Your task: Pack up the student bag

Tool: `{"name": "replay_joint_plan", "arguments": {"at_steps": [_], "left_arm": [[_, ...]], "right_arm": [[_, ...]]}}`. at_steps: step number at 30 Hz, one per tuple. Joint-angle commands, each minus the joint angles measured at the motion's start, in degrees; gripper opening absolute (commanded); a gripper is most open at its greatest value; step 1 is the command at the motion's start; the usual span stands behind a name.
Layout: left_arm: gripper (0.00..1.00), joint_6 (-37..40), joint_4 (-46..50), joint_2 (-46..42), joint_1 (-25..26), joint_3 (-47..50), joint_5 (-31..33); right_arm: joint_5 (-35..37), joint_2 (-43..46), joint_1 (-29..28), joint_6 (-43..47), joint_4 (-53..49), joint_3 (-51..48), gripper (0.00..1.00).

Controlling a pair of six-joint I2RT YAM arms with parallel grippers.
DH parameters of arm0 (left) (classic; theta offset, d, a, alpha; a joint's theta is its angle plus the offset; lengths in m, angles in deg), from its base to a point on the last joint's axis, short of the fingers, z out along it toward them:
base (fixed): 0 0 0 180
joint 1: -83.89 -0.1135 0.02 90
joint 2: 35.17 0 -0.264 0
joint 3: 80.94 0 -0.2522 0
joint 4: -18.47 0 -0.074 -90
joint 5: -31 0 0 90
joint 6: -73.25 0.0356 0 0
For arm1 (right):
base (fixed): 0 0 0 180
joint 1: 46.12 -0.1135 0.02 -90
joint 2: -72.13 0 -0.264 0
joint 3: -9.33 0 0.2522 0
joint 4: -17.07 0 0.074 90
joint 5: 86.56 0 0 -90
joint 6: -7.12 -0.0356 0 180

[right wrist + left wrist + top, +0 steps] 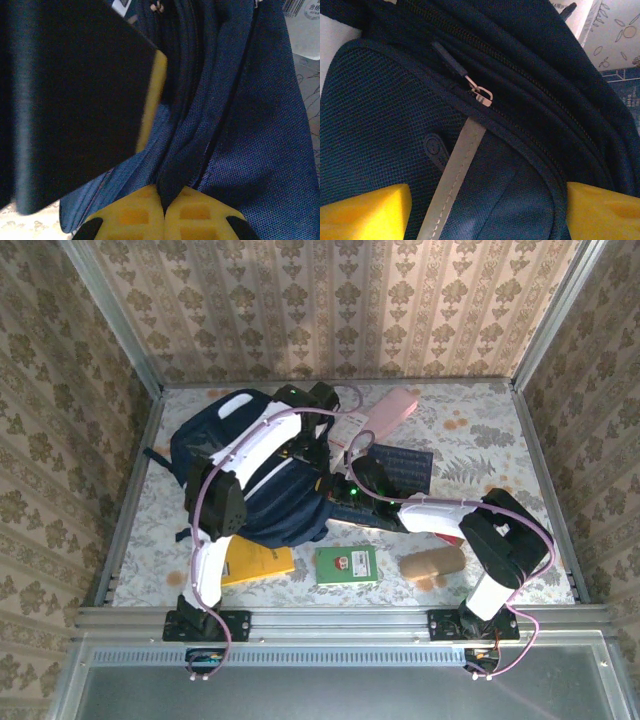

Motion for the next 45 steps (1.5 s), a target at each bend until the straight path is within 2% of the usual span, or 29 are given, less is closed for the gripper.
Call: {"name": "replay_joint_plan", "arguments": {"at_steps": [1, 3, 8, 12, 16, 17, 20, 22, 23, 25, 27, 29, 32, 38, 42, 45], "left_arm": [[0.73, -0.15, 1.04, 0.9, -0.03, 0.5, 2.86], [0.64, 0.66, 0.08, 0.82, -0.03, 1.39, 1.96], [0.21, 4.27, -4.54, -1.57, -0.12, 5.25, -3.56], [0.0, 6.04, -6.57, -3.25, -0.63, 6.78, -6.64], [0.0, 8.78, -7.89, -5.15, -0.91, 7.36, -8.29], [0.0, 9.6, -8.16, -5.87, -0.91, 7.44, -8.44], [0.0, 13.39, -8.88, -8.82, -0.91, 7.82, -8.93], [0.0, 15.77, -11.5, -11.93, -0.92, 10.03, -9.01], [0.0, 16.88, -12.55, -13.35, -0.91, 11.01, -8.51], [0.0, 18.52, -12.95, -14.67, -0.66, 11.01, -6.84], [0.0, 20.23, -12.38, -15.07, 0.32, 10.15, -4.73], [0.0, 22.59, -11.77, -15.18, 2.33, 9.34, -1.55], [0.0, 25.63, -11.22, -15.72, 5.89, 8.99, 2.41], [0.0, 28.5, -10.79, -20.19, 10.66, 12.05, 5.57], [0.0, 28.75, -12.57, -25.92, 11.82, 18.03, 6.34], [0.0, 29.19, -15.97, -30.92, 11.55, 24.0, 6.21]], "right_arm": [[-0.84, 1.61, -0.58, 1.49, 3.59, 1.41, 0.0], [-0.75, 1.63, -0.54, 1.48, 3.94, 1.32, 0.0], [-0.48, 1.87, -0.64, 1.49, 4.22, 1.14, 0.0], [-0.63, 1.52, -0.64, 1.27, 4.65, 1.18, 0.0], [-0.51, 1.67, -0.77, 2.06, 4.26, 1.1, 0.0], [-0.14, 2.29, -0.72, 2.79, 2.97, 1.13, 0.05], [2.83, 6.21, -0.32, 6.7, -2.81, 0.64, 0.46], [3.98, 9.48, 0.61, 9.06, -6.12, 0.17, 0.61], [5.03, 11.39, 1.29, 9.91, -9.54, 0.78, 0.64], [8.01, 15.29, 2.36, 12.2, -16.9, 1.92, 0.66], [9.31, 21.36, 4.11, 14.48, -18.37, 0.25, 0.65], [8.68, 26.08, 7.68, 14.46, -18.89, -1.39, 0.63], [4.82, 27.76, 14.78, 12.07, -22.52, 0.07, 0.59], [-0.98, 21.37, 21.35, 13.52, -28.99, 7.05, 0.55], [-7.55, 13.88, 22.89, 14.38, -29.33, 10.14, 0.5], [-10.21, 11.04, 22.62, 16.94, -26.37, 8.54, 0.49]]}}
